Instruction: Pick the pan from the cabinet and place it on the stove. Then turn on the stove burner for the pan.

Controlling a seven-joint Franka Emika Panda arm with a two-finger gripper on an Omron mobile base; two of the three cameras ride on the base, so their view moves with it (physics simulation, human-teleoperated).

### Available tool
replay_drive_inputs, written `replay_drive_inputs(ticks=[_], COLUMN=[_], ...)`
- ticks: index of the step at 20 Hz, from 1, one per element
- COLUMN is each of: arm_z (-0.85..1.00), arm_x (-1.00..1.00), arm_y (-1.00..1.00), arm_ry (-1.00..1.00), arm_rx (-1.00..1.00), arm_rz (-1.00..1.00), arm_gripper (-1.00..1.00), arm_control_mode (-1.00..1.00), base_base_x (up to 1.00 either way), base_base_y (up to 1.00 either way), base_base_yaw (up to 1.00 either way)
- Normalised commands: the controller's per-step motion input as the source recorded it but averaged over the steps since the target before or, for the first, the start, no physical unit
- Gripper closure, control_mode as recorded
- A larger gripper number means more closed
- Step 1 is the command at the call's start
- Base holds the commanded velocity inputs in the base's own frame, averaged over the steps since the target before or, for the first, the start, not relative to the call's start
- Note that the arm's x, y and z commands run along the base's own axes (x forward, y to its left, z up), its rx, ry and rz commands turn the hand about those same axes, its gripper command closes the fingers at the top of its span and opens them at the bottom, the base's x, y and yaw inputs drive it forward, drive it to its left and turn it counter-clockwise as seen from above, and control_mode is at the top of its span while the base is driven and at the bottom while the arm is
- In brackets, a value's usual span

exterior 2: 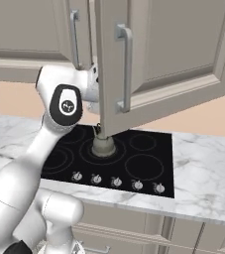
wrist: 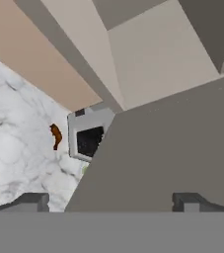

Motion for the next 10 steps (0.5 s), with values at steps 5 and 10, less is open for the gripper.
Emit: replay_drive_inputs(ticks=[5, 10], arm_z=[-0.14, -0.07], arm_x=[-0.44, -0.32], arm_y=[-0.73, -0.79], arm_ry=[0.0, 0.0], arm_rx=[0.0, 0.0], arm_rz=[-0.2, -0.18], arm_gripper=[-1.0, -1.0], arm_control_mode=[-1.0, -1.0], base_base_x=[0.0, 0.0], base_base_y=[0.0, 0.0], base_base_yaw=[0.0, 0.0])
